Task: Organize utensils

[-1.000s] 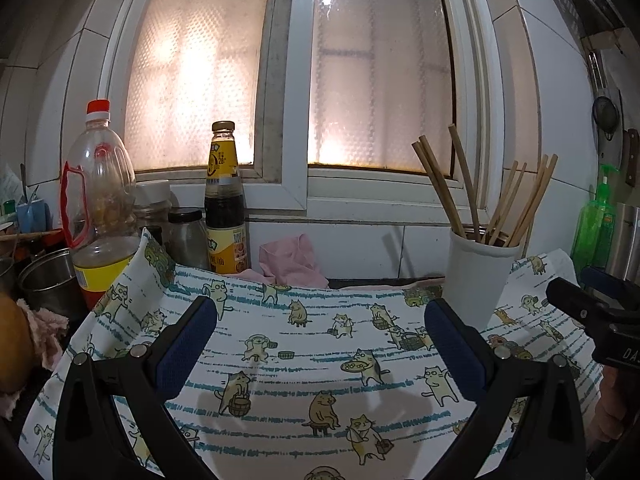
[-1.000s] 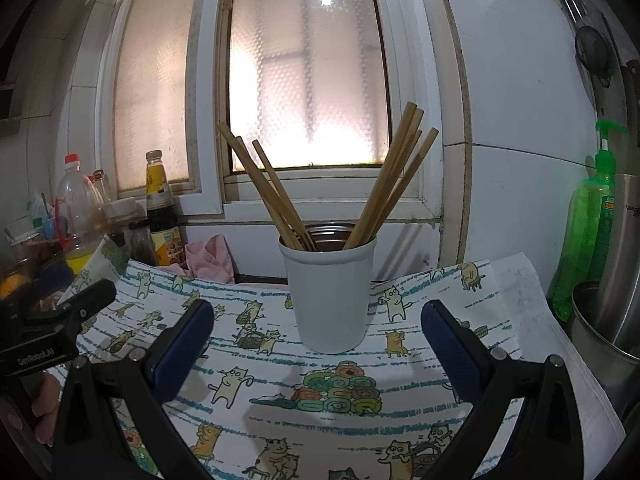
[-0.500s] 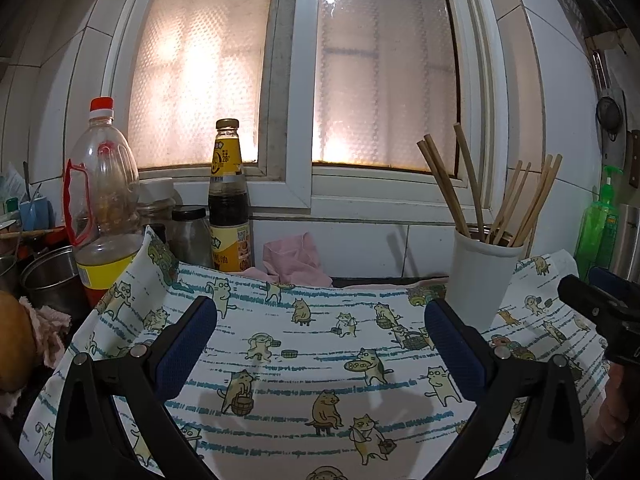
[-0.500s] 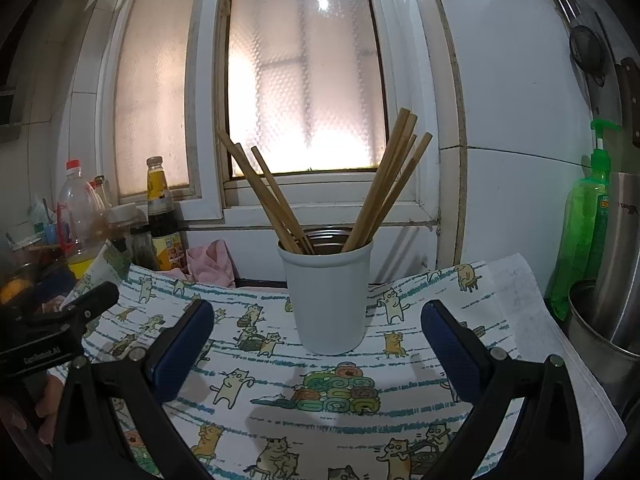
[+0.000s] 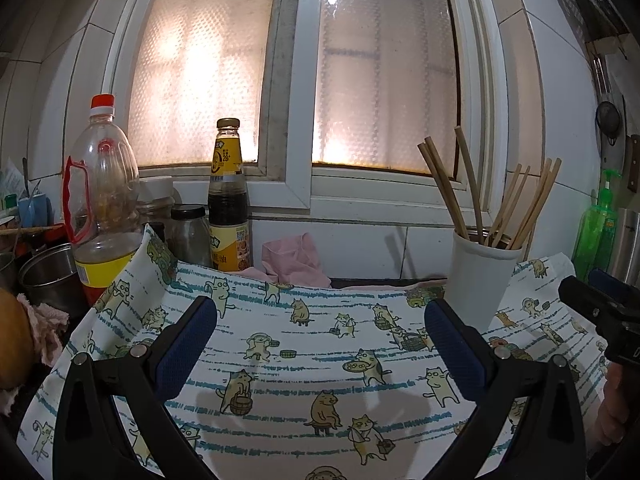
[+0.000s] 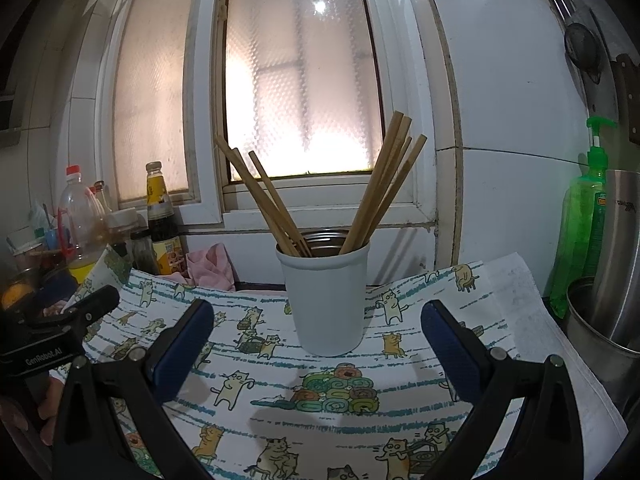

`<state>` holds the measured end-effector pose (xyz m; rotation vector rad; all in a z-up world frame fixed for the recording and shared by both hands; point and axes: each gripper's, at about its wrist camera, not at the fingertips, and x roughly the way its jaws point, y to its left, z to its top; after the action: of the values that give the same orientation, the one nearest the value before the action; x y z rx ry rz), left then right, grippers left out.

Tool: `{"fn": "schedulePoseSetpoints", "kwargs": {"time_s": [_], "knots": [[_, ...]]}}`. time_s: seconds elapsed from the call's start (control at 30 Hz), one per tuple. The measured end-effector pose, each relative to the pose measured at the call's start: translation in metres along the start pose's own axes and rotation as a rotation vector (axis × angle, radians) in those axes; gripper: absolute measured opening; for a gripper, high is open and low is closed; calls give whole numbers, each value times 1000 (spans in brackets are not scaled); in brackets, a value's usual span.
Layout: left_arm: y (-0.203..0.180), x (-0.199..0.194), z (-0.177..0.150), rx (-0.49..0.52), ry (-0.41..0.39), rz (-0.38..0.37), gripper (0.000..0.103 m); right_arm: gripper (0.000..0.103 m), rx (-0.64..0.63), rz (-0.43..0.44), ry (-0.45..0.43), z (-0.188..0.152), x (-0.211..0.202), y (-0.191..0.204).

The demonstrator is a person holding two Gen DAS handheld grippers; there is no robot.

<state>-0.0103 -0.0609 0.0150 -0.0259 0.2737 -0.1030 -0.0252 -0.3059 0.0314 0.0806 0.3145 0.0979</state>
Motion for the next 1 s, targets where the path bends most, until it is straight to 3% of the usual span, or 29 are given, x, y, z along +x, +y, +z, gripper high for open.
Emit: {"fn": "schedulePoseSetpoints", "kwargs": {"time_s": [1.0], "knots": [[0, -1, 0, -2, 0, 15, 103, 103, 2, -2, 2, 0, 0, 0]]}}
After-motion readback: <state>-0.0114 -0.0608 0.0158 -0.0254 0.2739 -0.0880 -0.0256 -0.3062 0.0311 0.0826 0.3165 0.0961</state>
